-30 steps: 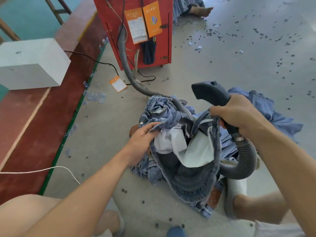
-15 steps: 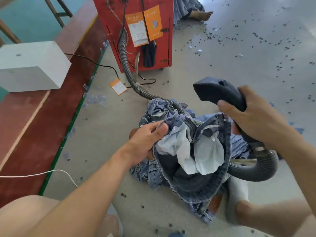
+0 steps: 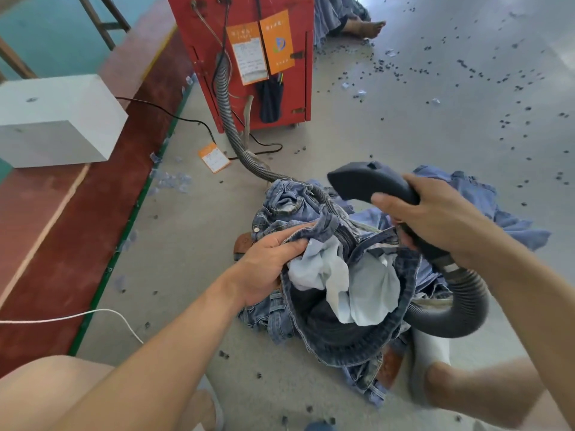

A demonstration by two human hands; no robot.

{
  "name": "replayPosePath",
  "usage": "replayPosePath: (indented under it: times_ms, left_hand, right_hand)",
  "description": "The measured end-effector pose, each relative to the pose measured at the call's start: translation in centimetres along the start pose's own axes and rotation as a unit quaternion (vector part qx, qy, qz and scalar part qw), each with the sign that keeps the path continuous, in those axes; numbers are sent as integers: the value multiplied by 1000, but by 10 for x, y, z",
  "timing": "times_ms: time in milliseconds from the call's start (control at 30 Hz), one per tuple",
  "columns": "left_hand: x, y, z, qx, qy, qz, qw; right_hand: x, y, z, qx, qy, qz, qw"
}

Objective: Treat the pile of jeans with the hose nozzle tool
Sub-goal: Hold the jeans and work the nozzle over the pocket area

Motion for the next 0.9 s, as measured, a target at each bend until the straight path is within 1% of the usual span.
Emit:
replayPosePath:
  times_ms: [33, 67, 133, 200, 233, 267, 333, 400, 433, 500, 600, 667, 700, 733, 767, 800, 833, 867, 900]
  left_hand:
    - [-1, -1, 1, -8, 3, -1, 1000]
    - [-2, -1, 4, -16, 8, -1, 1000]
    - [-3, -2, 7, -22, 18, -1, 1000]
    - [-3, -2, 5, -5, 12, 2, 1000]
    - [-2, -1, 2, 7, -10, 3, 1000]
    - [0, -1, -2, 14, -51, -1, 999]
    - [1, 0, -9, 11, -176, -26, 984]
    - [-1, 0, -18, -31, -282, -75, 956]
    - [-2, 0, -21, -60, -321, -112, 938]
    - [2, 1, -28, -96, -370, -187, 905]
    - [7, 7, -35, -123, -396, -250, 875]
    - [7, 10, -35, -145, -415, -278, 854]
    - [7, 12, -35, -171, -433, -287, 837]
    - [7, 15, -34, -212, -463, -292, 809]
    - [7, 18, -32, -265, -503, -297, 767]
    - [7, 21, -30, -324, -543, -298, 715]
    - [8, 26, -28, -371, -566, -298, 674]
    - [9, 29, -28, -386, -573, -306, 655]
    - [12, 31, -30, -363, -571, -318, 664]
  right_hand:
    - [-1, 1, 7, -5, -16, -8, 1000]
    - [-1, 3, 13, 12, -13, -5, 1000]
    - [3, 10, 16, 79, 22, 8, 997]
    - [7, 16, 2, 134, 31, 8, 990]
    - [7, 15, -7, 133, 26, 3, 991]
    - [5, 12, -15, 105, 15, -6, 994]
    - [-1, 3, -22, 5, -49, -57, 997]
    - [-8, -1, -22, -73, -158, -117, 978]
    - [-10, -3, -23, -85, -184, -137, 970]
    - [-12, -2, -32, -50, -153, -157, 974]
    - [-12, 1, -55, 25, -79, -175, 981]
    - [-12, 0, -63, 24, -87, -170, 981]
    - [-12, 0, -64, 9, -100, -165, 981]
    - [-13, 0, -63, -9, -117, -163, 980]
    - [-14, 1, -62, -28, -138, -163, 977]
    - [-15, 2, -61, -46, -156, -166, 973]
    - [-17, 3, -60, -60, -172, -169, 969]
    - [-18, 3, -60, -68, -187, -174, 964]
    - [-19, 3, -60, -68, -203, -181, 960]
Point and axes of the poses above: each hand's wrist, its own y-axis away from the middle knuckle, its own z-axis out of the back of the hand, x = y × z, the point moved 3 cm from there along -y, towards the middle knuckle, and after that the axes turned 4 degrees about x, right-handed, at the moved point
